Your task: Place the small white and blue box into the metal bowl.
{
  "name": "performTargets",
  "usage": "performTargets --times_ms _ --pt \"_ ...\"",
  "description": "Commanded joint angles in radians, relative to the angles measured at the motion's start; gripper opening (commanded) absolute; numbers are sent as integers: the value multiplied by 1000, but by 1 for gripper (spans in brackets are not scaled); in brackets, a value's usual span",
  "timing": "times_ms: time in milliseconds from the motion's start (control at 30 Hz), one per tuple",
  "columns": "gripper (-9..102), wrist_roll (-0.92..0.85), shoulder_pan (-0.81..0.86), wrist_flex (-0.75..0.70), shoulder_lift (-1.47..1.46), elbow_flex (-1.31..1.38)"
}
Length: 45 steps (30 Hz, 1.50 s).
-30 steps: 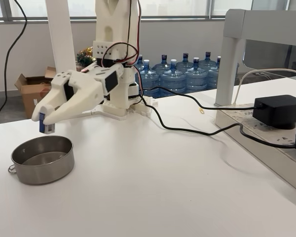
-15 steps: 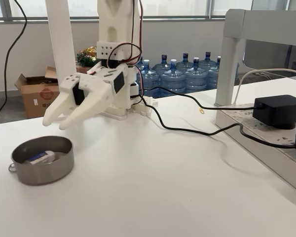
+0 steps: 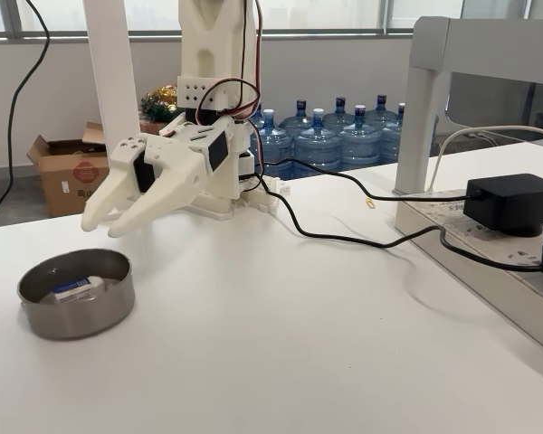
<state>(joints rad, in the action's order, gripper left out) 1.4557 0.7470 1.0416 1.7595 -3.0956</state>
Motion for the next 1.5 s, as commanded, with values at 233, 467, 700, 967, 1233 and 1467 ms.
performTargets --times_ms 233,467,700,967,1233,1467 --pt "-3 -8 -107 11 12 -8" --pt "-3 -114 -377 12 14 6" --pt "-3 -304 -637 12 51 15" --pt "-3 -383 -773 12 64 5" --pt "-3 -589 -798 0 114 -5" --pt "-3 -1023 -821 -5 296 -66"
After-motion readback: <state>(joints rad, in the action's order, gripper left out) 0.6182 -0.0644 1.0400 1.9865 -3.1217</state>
